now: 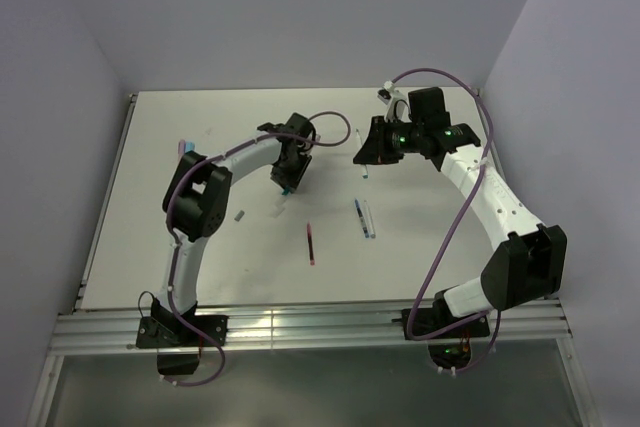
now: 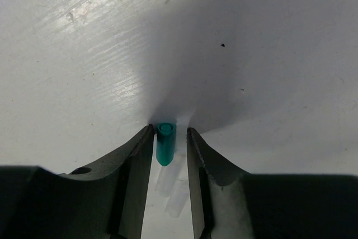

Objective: Insert the pens into the pen caps
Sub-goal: Insert the pen cap onto the pen.

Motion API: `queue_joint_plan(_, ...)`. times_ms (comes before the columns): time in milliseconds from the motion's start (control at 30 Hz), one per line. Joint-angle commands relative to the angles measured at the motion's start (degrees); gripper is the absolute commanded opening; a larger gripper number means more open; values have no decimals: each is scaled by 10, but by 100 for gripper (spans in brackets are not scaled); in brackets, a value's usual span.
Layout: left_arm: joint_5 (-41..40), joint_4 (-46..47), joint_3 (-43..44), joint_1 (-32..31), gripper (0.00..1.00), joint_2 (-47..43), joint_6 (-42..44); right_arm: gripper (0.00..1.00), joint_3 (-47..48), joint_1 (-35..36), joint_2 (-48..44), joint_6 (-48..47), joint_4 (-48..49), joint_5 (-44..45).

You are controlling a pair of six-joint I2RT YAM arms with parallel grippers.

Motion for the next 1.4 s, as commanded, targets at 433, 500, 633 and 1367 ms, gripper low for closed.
queue_joint_plan(433, 36, -39, 17, -1, 34, 21, -4, 0, -6, -4, -7, -2, 2, -13)
queue_joint_plan(500, 38, -40, 20, 0, 32, 28, -4, 0, -8, -4, -9, -4, 1, -13)
queue_joint_plan(633, 38, -34, 11, 3, 20, 27, -4, 0, -7, -4, -7, -6, 1, -13)
queue_joint_plan(1367, 554, 658, -165, 212, 0, -389, -388, 0, 113, 17, 8, -29, 21, -248)
